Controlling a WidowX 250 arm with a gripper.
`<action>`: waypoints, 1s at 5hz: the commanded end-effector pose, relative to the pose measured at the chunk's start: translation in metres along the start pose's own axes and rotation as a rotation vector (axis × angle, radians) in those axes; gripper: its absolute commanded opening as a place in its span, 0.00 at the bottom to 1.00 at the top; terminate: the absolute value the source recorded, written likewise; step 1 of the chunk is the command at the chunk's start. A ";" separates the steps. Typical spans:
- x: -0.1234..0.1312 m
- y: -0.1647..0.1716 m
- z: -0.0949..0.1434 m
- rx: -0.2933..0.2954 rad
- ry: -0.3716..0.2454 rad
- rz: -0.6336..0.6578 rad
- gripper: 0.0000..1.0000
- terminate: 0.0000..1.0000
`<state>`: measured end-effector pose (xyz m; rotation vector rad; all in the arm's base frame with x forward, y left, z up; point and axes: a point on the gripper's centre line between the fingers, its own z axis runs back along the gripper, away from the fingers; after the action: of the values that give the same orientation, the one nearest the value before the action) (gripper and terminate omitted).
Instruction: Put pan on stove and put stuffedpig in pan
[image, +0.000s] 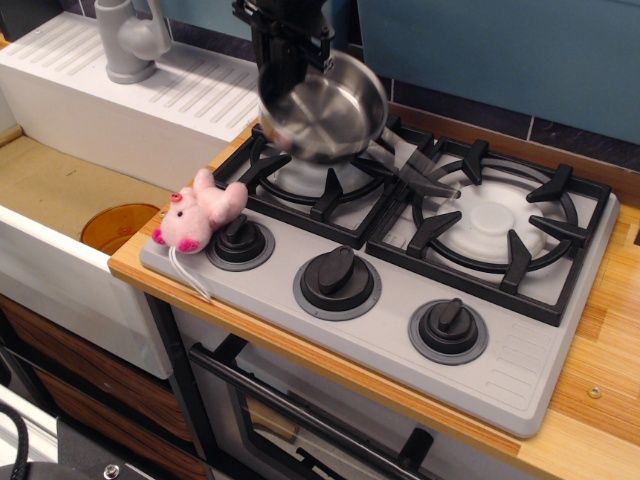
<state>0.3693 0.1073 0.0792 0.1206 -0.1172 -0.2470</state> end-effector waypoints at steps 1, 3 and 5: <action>0.004 -0.005 0.020 0.023 -0.034 0.012 1.00 0.00; 0.000 -0.010 0.052 0.058 0.008 0.014 1.00 0.00; 0.020 -0.014 0.075 0.084 0.033 -0.018 1.00 0.00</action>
<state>0.3695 0.0795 0.1363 0.1904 -0.0470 -0.2682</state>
